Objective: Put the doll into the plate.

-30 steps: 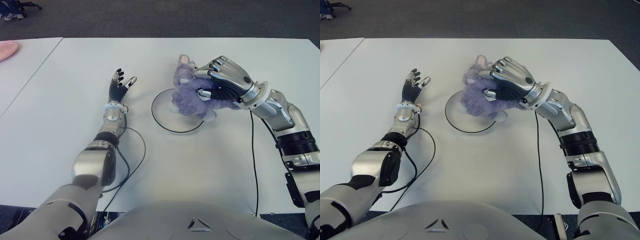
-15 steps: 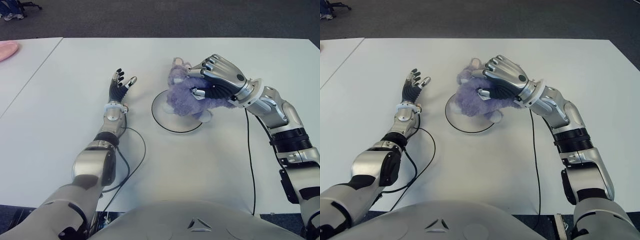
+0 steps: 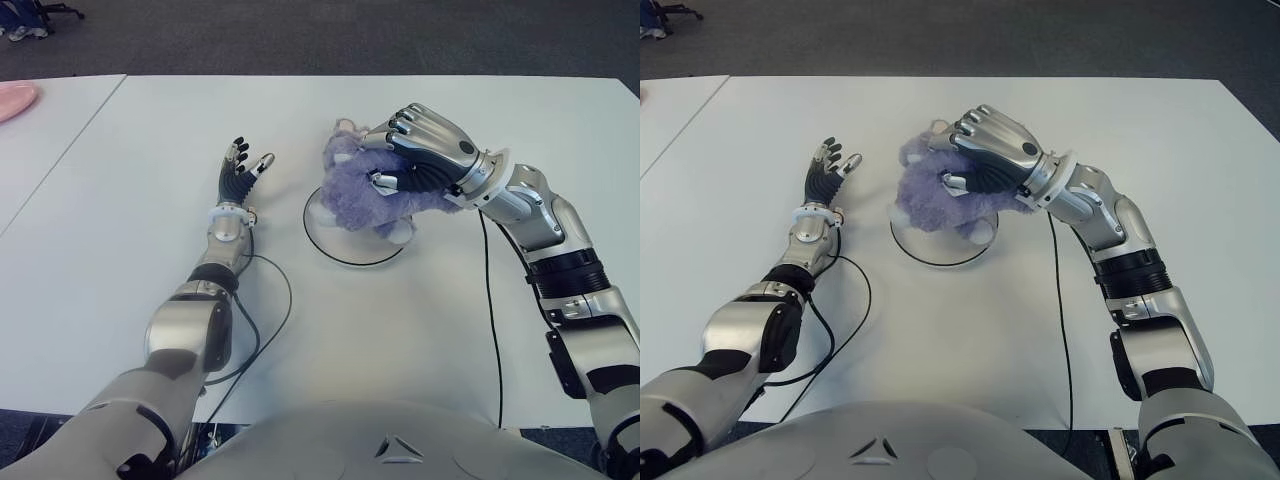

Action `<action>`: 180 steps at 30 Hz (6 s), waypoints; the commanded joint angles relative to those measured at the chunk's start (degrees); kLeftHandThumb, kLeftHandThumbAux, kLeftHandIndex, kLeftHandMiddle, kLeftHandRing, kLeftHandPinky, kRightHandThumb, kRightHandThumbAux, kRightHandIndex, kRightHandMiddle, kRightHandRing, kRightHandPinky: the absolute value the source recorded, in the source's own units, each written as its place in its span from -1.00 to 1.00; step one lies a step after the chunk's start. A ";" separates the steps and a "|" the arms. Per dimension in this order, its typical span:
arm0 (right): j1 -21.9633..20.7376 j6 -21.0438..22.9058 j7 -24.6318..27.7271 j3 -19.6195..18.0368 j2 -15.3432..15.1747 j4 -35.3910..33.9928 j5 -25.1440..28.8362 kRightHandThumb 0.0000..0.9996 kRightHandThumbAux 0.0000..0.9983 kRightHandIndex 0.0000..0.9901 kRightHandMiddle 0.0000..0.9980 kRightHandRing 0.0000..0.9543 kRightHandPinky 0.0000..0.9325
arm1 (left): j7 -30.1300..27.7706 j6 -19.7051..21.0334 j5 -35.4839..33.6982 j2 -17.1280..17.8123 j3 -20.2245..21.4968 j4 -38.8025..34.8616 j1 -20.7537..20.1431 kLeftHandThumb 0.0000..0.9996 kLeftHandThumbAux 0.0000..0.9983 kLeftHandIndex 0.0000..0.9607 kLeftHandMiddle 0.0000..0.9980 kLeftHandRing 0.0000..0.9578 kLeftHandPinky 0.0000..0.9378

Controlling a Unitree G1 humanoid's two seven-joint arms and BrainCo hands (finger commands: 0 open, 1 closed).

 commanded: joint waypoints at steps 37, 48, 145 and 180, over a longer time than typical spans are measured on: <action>-1.10 -2.43 -1.15 4.28 2.53 2.41 -1.52 0.41 0.45 -0.12 0.77 0.87 0.92 | 1.75 7.28 1.68 -3.91 -1.23 7.18 9.86 -1.00 0.04 -0.86 -0.77 -0.75 -0.73; 0.18 1.73 -0.85 3.06 3.77 0.54 -3.07 0.36 0.46 -0.16 0.53 0.78 0.88 | 4.87 7.42 3.50 -4.33 -2.11 7.26 10.11 -1.00 -0.02 -0.92 -0.76 -0.76 -0.77; -26.18 41.99 27.85 -15.71 8.68 17.65 53.29 -0.87 -0.33 -1.00 -1.00 -1.00 -1.00 | 2.31 8.66 2.67 -5.04 -0.62 7.13 9.40 -1.00 0.05 -0.91 -0.74 -0.74 -0.77; -23.22 32.91 28.37 -28.58 12.30 58.81 54.79 -0.98 0.21 -0.94 -0.99 -1.00 -0.98 | 1.86 8.08 1.84 -5.72 0.26 7.01 9.44 -1.00 0.06 -0.88 -0.74 -0.72 -0.72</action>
